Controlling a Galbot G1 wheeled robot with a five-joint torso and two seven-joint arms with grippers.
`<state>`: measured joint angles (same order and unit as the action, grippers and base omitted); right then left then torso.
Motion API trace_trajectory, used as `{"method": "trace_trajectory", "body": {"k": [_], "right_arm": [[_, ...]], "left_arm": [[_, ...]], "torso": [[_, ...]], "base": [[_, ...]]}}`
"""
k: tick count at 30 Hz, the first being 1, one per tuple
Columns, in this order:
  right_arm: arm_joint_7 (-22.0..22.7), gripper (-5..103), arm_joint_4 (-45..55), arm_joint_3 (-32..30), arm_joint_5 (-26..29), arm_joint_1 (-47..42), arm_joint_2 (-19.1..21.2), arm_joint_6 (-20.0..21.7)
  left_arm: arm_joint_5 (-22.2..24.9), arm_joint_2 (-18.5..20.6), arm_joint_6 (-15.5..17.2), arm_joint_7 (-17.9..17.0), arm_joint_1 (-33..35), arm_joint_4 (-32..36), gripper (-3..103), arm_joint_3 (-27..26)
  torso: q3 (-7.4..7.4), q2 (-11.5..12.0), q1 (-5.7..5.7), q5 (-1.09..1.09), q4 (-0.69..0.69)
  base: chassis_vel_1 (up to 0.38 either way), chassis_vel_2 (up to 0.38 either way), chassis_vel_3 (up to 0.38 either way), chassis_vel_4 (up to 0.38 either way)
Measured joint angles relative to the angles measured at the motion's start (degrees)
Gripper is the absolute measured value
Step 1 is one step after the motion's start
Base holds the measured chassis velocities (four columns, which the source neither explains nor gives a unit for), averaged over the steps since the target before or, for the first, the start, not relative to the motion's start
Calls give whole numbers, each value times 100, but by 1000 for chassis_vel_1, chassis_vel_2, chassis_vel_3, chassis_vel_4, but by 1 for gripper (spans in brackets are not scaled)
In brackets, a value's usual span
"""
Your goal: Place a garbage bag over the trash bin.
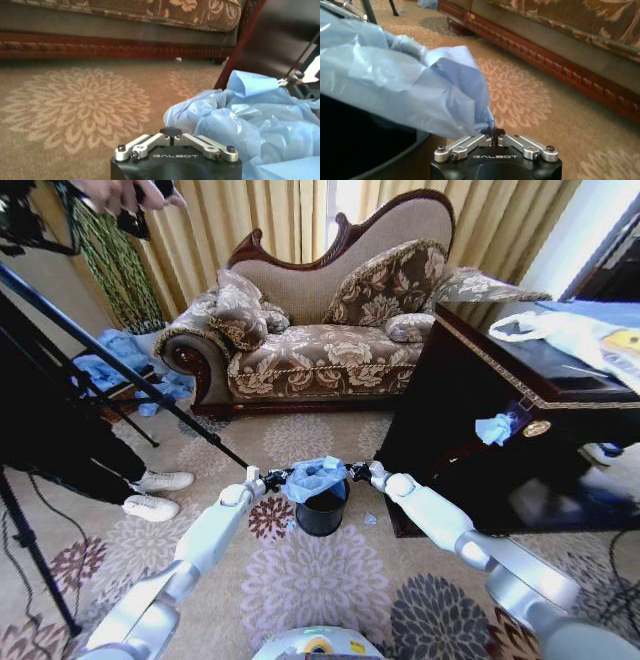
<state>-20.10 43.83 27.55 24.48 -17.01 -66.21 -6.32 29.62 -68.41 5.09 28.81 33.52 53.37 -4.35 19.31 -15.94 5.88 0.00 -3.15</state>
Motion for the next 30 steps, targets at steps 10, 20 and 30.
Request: {"method": "trace_trajectory", "body": {"k": [10,20,30], "right_arm": [[70,0,-25,-30,-29,-183,-92,-13],[83,0,-168,-55,-83,-231,-170,-76],[82,0,-341,-196,-247,-311,-240,-175]], "left_arm": [[-103,-45,261,-225,57,-100,0,-41],[-146,-134,409,-303,54,-242,0,-51],[-150,-151,392,-245,110,-201,0,-54]], "torso": [[0,0,0,0,1],[0,0,0,0,1],[0,0,0,-1,0]], "base": [[0,0,0,0],[0,0,0,0],[0,0,0,0]]}}
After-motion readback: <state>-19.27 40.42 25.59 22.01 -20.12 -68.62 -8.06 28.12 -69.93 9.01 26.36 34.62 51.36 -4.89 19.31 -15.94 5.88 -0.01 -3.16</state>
